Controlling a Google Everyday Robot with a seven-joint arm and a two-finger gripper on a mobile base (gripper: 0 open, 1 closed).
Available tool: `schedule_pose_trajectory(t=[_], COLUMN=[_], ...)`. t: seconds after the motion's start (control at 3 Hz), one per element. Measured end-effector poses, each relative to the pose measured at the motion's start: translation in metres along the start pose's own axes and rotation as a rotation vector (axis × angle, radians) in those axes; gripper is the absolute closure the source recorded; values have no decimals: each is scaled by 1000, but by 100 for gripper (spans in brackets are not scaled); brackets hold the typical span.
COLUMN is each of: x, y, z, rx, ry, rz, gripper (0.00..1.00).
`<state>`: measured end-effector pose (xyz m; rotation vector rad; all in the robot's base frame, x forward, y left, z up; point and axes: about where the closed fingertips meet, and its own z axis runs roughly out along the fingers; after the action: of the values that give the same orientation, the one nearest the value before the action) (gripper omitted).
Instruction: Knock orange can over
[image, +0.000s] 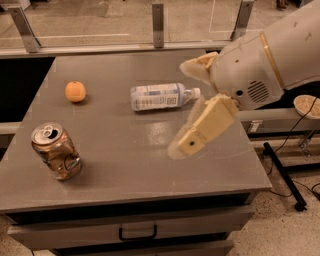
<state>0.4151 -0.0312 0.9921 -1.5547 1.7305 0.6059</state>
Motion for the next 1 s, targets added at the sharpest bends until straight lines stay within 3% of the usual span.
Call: schedule_pose_trajectory(t=[0.33, 1.0], x=[-24, -19], y=[6, 8], z=[1, 4], rx=[-15, -36], ry=[-77, -55], rz=[18, 26], gripper=[0, 0])
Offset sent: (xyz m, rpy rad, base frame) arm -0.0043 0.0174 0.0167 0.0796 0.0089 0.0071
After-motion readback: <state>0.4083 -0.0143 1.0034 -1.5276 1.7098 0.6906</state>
